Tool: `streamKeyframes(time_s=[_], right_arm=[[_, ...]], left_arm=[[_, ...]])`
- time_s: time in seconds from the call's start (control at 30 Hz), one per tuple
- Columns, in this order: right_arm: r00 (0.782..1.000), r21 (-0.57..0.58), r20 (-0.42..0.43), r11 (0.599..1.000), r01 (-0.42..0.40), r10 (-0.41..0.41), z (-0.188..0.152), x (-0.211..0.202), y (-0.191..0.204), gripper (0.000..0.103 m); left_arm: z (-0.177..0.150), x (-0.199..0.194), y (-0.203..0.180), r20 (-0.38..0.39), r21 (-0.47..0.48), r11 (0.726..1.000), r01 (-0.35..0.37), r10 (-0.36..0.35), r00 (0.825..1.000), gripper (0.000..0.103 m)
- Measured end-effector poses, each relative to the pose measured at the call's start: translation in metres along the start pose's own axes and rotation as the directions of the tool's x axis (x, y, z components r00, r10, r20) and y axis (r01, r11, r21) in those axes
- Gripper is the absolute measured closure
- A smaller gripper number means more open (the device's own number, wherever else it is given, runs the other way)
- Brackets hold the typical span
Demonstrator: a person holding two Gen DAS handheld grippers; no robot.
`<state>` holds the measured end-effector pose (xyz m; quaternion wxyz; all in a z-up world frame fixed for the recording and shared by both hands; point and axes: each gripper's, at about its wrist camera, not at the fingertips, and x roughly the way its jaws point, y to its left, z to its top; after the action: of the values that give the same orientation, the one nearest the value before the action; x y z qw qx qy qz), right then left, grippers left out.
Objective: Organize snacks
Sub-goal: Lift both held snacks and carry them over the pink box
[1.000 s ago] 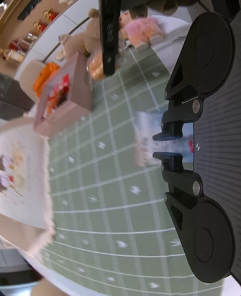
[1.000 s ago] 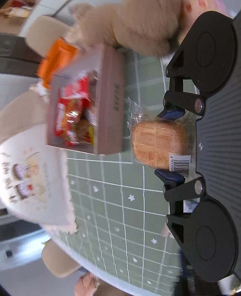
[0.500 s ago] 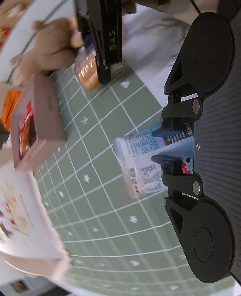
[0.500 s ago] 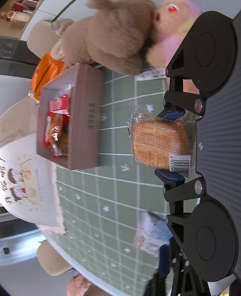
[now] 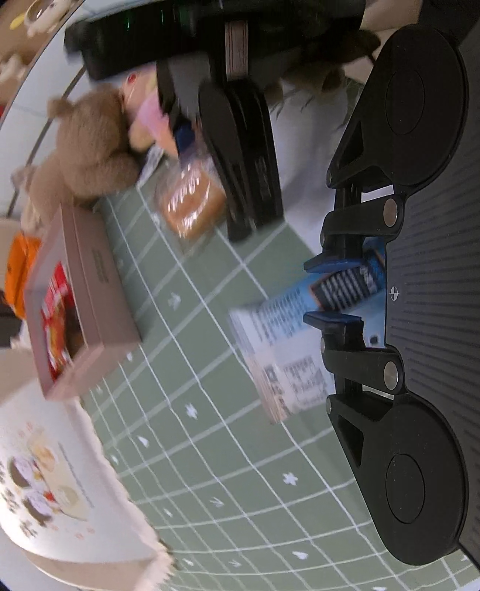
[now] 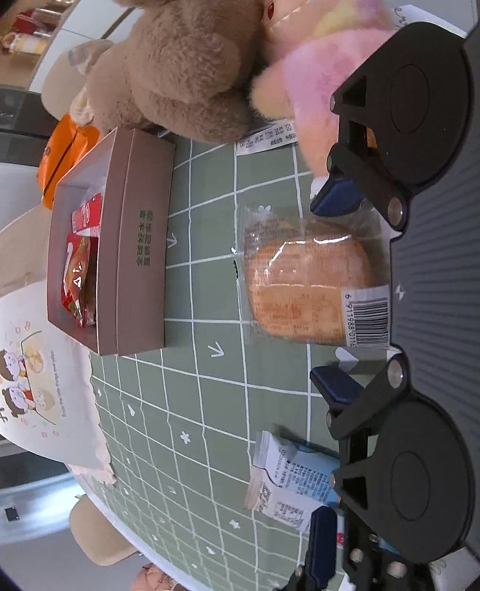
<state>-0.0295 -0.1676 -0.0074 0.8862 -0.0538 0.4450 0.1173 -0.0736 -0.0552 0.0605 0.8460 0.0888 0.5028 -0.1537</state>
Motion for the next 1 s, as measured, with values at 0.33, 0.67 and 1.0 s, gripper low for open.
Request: streamKeyframes(time_s=[0.33, 0.67, 1.0], right_arm=[[1.000, -0.007, -0.004, 1.000, -0.020, 0.020, 0.002, 0.001, -0.002, 0.008], [1.000, -0.004, -0.001, 1.000, -0.024, 0.024, 0.001, 0.001, -0.002, 0.006], [1.000, -0.018, 0.007, 1.000, -0.018, 0.018, -0.004, 0.002, 0.003, 0.000]], left_arm=[[-0.002, 0.024, -0.016, -0.037, 0.205, 0.958, -0.200, 0.212, 0.977, 0.068], [-0.005, 0.014, 0.008, -0.017, 0.043, 0.997, -0.072, 0.072, 0.997, 0.031], [-0.006, 0.027, 0.062, -0.085, -0.209, 0.968, -0.140, 0.125, 0.989, 0.017]])
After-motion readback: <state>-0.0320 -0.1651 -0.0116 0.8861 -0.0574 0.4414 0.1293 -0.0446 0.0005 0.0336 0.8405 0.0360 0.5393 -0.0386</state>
